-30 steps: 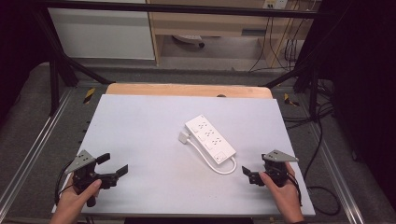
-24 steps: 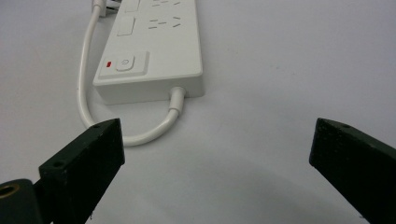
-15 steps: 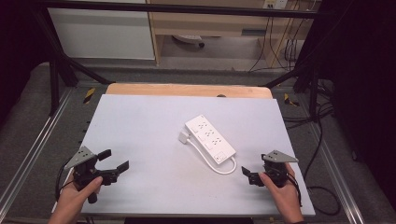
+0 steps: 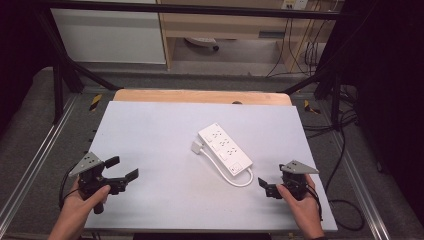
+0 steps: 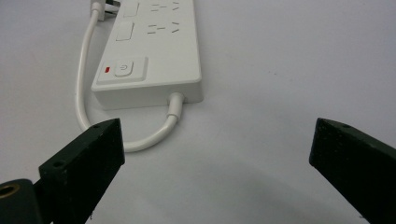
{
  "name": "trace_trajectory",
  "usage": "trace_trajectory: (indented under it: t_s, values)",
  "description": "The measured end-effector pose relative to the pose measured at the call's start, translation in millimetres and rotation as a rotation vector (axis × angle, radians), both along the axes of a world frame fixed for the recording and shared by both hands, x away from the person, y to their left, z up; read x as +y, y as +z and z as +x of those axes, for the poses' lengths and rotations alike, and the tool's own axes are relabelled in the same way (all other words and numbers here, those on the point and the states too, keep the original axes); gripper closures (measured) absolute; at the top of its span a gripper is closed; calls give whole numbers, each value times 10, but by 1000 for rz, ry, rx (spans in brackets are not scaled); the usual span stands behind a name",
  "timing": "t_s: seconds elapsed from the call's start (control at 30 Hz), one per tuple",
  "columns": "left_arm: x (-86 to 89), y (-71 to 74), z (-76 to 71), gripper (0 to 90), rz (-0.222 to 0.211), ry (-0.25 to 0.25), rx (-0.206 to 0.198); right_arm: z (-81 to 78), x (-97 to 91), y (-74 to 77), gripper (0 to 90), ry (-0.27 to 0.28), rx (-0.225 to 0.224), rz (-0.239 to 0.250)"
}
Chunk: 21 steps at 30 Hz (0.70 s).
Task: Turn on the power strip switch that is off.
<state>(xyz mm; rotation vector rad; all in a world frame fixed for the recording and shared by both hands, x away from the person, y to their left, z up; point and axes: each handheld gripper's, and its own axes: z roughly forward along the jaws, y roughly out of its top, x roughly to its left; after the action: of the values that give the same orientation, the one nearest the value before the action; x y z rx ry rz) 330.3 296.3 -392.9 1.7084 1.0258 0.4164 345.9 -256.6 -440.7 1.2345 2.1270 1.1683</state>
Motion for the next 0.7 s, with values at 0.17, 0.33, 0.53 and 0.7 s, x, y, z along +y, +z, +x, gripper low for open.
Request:
trace_trajectory:
  t_s: [0.17,0.33,0.53,0.7]
  values:
    - [-3,37,25,65,3,4,-5,-4,11,0,37,6,-1,-1]
    - [-26,86,54,65,5,-3,-16,-5,13,-1,37,4,2,5]
    - [-68,133,107,65,19,-7,-26,-3,15,-5,37,6,1,2]
    - [-130,176,154,65,26,-18,-28,-4,13,-5,36,5,4,6]
